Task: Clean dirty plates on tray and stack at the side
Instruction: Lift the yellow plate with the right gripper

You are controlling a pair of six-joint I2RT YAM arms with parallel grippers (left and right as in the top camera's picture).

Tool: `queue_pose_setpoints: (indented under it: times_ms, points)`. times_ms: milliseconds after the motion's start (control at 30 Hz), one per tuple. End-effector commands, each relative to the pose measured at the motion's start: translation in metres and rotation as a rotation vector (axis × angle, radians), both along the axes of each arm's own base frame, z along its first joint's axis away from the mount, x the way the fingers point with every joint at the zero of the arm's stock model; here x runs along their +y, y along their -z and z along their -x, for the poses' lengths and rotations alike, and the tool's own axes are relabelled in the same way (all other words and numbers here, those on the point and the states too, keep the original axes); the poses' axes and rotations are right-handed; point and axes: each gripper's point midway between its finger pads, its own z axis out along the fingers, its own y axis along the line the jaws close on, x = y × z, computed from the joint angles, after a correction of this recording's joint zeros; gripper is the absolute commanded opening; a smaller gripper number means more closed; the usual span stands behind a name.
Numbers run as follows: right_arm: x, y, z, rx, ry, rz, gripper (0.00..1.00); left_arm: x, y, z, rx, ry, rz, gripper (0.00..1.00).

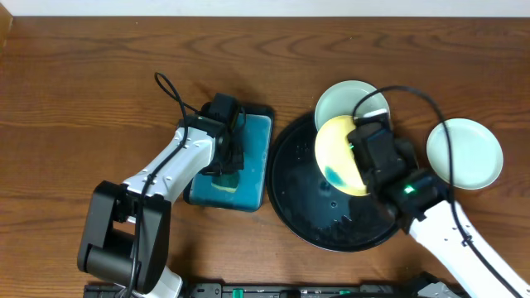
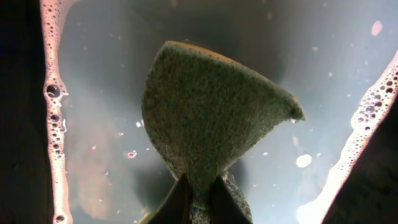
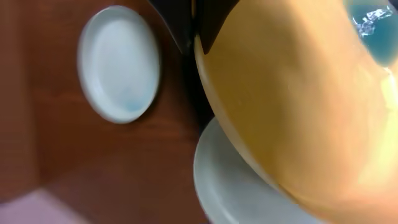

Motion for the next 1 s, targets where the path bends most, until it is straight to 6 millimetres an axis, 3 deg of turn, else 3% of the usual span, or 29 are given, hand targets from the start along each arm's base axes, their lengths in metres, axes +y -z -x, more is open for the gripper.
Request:
queue_pose_setpoints:
  times_ms: [0,167,433,967]
  points:
    - [0.008,-0.039,-0.002,-0.127,-0.058,0.203,0.01,0.002,0.001,0.000,-0.001,0.013,-0.011,0.08]
    - [0.043,-0.056,0.009,-0.204,-0.174,0.302,0.01,0.002,0.001,0.000,-0.001,0.013,-0.011,0.08]
    - [0.067,-0.084,0.020,-0.324,-0.225,0.421,0.01,0.002,0.001,0.000,0.000,0.013,-0.011,0.08]
    - [0.065,-0.089,0.020,-0.342,-0.207,0.434,0.01,0.002,0.001,0.000,0.000,0.013,-0.011,0.08]
